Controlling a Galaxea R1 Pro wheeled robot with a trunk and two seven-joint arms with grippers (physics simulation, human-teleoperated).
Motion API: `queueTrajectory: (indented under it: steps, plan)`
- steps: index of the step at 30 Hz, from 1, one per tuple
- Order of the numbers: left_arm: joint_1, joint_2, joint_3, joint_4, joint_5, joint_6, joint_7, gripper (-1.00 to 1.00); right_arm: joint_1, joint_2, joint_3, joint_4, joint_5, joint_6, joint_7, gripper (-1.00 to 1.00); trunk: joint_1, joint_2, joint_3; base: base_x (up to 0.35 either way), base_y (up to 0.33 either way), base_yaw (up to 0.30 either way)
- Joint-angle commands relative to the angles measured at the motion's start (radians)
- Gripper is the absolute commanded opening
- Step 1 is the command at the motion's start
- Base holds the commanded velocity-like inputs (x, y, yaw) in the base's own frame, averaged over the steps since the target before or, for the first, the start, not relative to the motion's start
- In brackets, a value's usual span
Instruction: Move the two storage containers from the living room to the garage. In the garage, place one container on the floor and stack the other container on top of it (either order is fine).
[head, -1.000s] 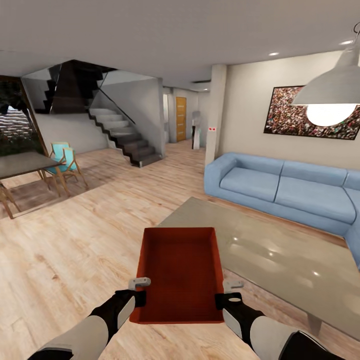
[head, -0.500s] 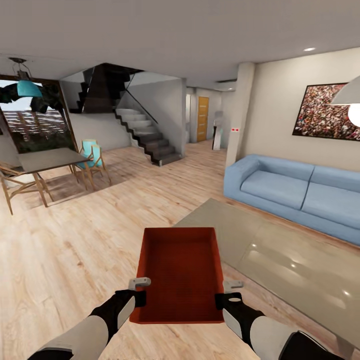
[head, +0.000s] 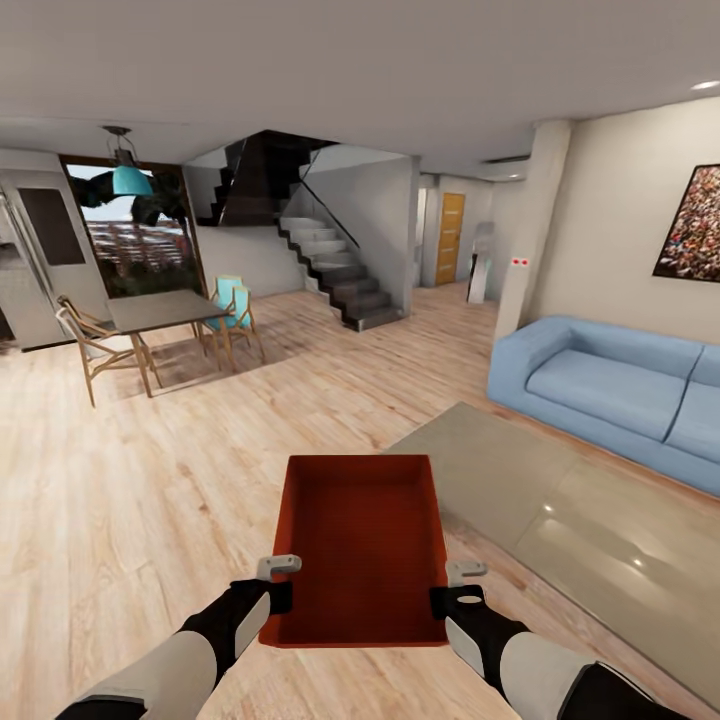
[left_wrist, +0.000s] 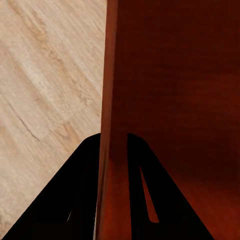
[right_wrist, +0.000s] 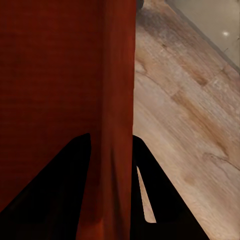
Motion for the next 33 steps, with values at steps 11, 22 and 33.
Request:
queueTrajectory:
  steps: [11,22,33]
  plan:
    - [0.0,0.001,0.012,0.0,-0.011,0.009,0.016,-1.0,-0.001,-0.003,-0.01,-0.002,0.012,-0.017,-0.009,-1.0,0.001,-0.002,-0.002,0.0,0.0,0.283]
    - [0.0,0.001,0.012,0.0,-0.011,0.009,0.016,-1.0,-0.001,-0.003,-0.01,-0.002,0.012,-0.018,-0.009,-1.0,0.001,-0.002,-0.002,0.0,0.0,0.283]
    - [0.0,0.002,0.012,0.0,-0.011,0.008,0.016,-1.0,-0.001,-0.003,-0.01,-0.002,0.012,-0.018,-0.009,-1.0,0.001,-0.002,-0.002,0.0,0.0,0.283]
